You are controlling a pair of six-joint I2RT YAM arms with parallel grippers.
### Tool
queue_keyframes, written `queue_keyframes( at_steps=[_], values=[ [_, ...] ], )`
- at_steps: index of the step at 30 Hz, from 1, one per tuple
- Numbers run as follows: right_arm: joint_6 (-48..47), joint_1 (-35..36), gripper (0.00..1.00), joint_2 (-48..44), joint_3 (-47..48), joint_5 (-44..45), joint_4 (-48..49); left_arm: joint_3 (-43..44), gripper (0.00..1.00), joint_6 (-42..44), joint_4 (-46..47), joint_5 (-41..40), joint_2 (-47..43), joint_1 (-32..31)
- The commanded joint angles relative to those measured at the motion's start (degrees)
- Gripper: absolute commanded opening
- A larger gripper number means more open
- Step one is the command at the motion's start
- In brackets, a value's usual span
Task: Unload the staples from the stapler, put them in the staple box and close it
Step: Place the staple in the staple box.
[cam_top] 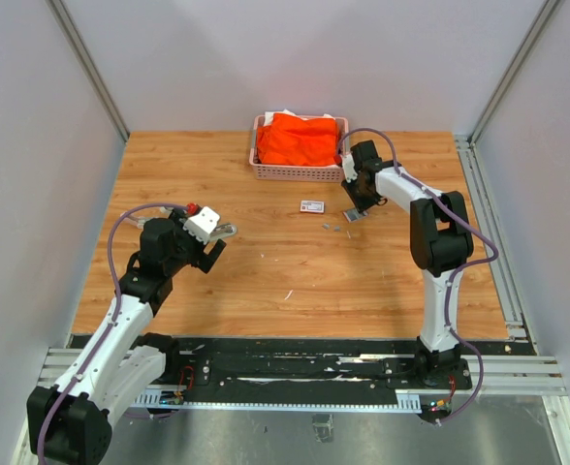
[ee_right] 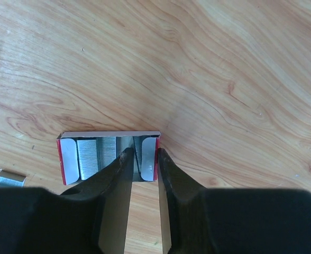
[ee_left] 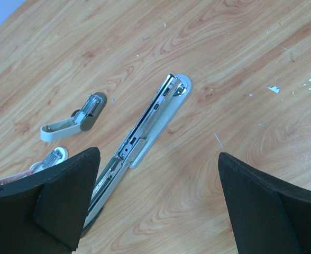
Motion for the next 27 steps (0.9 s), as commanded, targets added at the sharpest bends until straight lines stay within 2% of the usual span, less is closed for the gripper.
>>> queue_keyframes(
  at_steps=[1,7,20,25,27],
  values=[
    [0.74,-0.65,0.26,0.84,0.06,0.99,0.10,-0.47,0.98,0.66,1.58,-0.32,-0.09,-0.06],
    [0.49,-0.67,0.32,0.24,-0.13,3.02,0.72,-0.44,0.98,0.66,1.54,-0.31,-0.10,-0.06],
    [1.01,-0.63,0.26,0.13,-0.35,2.34,0.87,-0.40,0.98,0.64,1.48,-0.37,-0.23,-0.06],
    [1.06,-0.63,0.26,-0.26,-0.50,2.30,1.06,-0.46,0.98,0.64,1.40,-0.33,-0.23,-0.06],
    [0.94,-0.60,0.30,-0.56,-0.31,2.37,0.86,-0.47,0.98,0.64,1.36,-0.32,-0.17,-0.03]
  ],
)
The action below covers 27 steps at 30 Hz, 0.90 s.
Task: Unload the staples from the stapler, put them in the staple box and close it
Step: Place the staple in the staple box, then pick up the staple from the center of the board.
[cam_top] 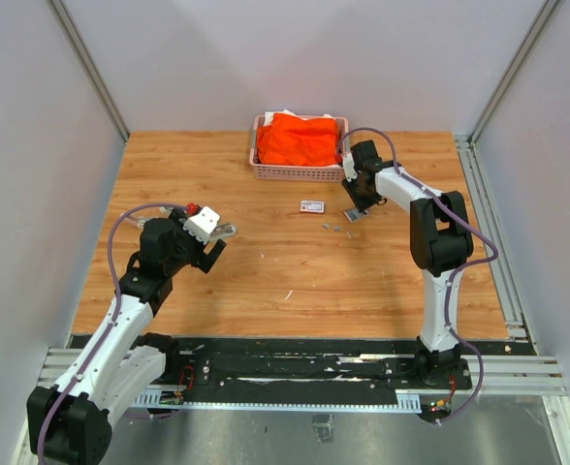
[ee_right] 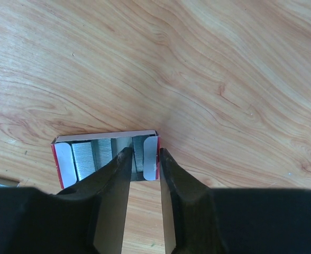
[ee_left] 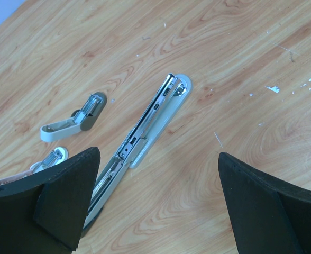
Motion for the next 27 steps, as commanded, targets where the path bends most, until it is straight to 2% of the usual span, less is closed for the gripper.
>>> queue_keyframes(
  at_steps=[1,5,14,19,23,27],
  values=[
    [0.55,-0.63,0.32,-0.93,-0.17,1.05,-0.28,-0.47,0.98,0.64,1.40,-0.32,-0.23,-0.05],
    [-0.57,-0.62,0.38,-4.58,0.13,0.25,-0.49,-0.47,0.98,0.64,1.46,-0.33,-0.04,-0.06],
    [-6.85,-0.48,0.38,-14.76,-0.98,-7.38,-1.51,-0.46,0.98,0.81,1.58,-0.41,0.77,-0.04],
    [-8.64,-0.56,0.41,-12.93,-2.27,-6.15,-1.61,-0.38,0.98,0.81,1.58,-0.54,1.09,-0.06],
    [-11.24,-0.42,0.41,-11.35,-2.05,-12.62,-3.73,-0.32,0.98,0.95,1.49,-0.76,0.93,-0.05],
    [-19.15,0.71,0.40,-11.46,-2.31,-18.93,-6.22,-0.46,0.98,0.99,1.58,-0.48,1.04,-0.06]
  ],
)
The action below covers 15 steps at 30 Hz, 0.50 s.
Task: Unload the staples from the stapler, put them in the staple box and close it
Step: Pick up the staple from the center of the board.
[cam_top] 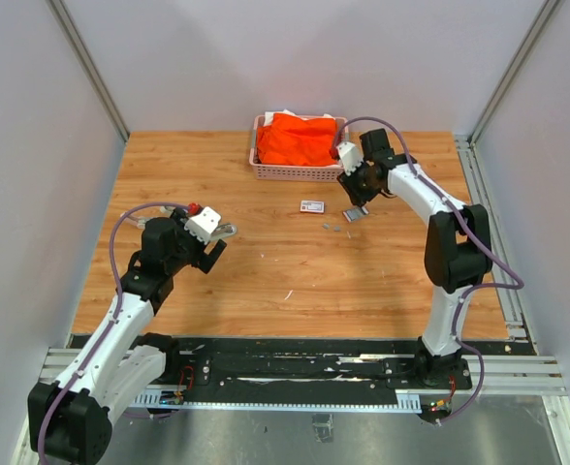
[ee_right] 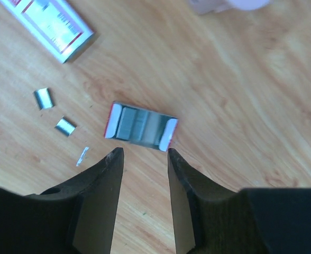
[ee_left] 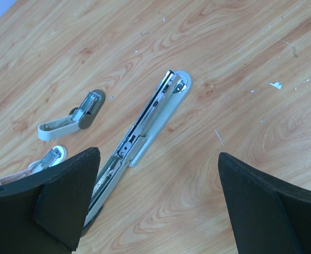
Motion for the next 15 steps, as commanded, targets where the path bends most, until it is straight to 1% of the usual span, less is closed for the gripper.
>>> queue_keyframes(
  at_steps=[1,6,11,15],
  values=[
    [-10.71,0.98,0.40,-0.34,-1.10,-9.03,-4.28,-0.46,0.98,0.55,1.58,-0.20,-0.08,-0.06],
    [-20.83,2.66,0.37,-2.39,-5.47,-14.35,-4.56,-0.41,0.98,0.65,1.33,0.16,-0.18,-0.06],
    [-25.01,4.45,0.35,-1.53,-7.78,-16.87,-5.05,-0.29,0.98,0.56,1.06,0.37,-0.53,-0.06],
    [-25.84,5.97,0.35,-1.12,-8.67,-15.82,-3.90,-0.19,0.98,0.66,0.97,0.22,-0.75,-0.06]
  ],
)
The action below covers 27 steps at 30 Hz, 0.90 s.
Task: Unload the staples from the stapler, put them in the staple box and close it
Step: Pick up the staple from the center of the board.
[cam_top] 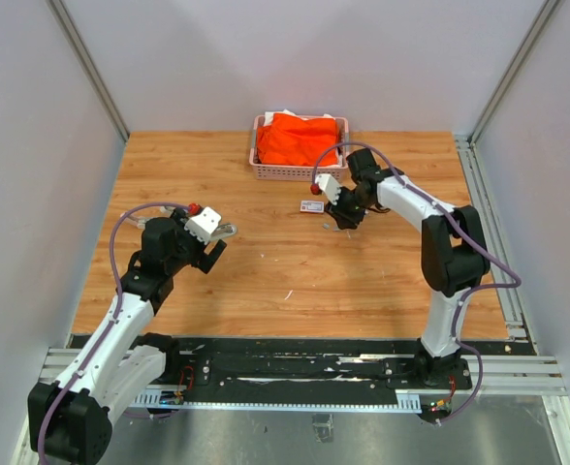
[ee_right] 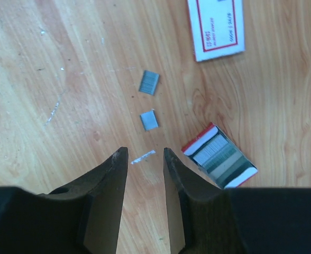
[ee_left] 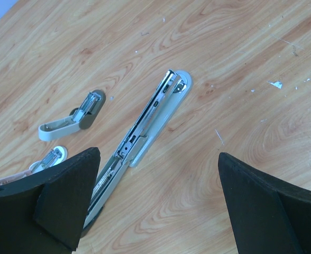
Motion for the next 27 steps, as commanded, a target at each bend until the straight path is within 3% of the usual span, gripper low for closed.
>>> queue_keyframes(
  at_steps=[1,27],
  values=[
    [-3.12,2.33,0.35,-0.28,-0.84,-0.98,0.34,-0.20,0.98,0.18,0.96,0.17,-0.77,-0.06],
    [-2.17,3.17,0.29,6.89,5.43,3.73,0.28,-0.47,0.98,0.42,1.21,0.18,-0.42,-0.06]
  ],
)
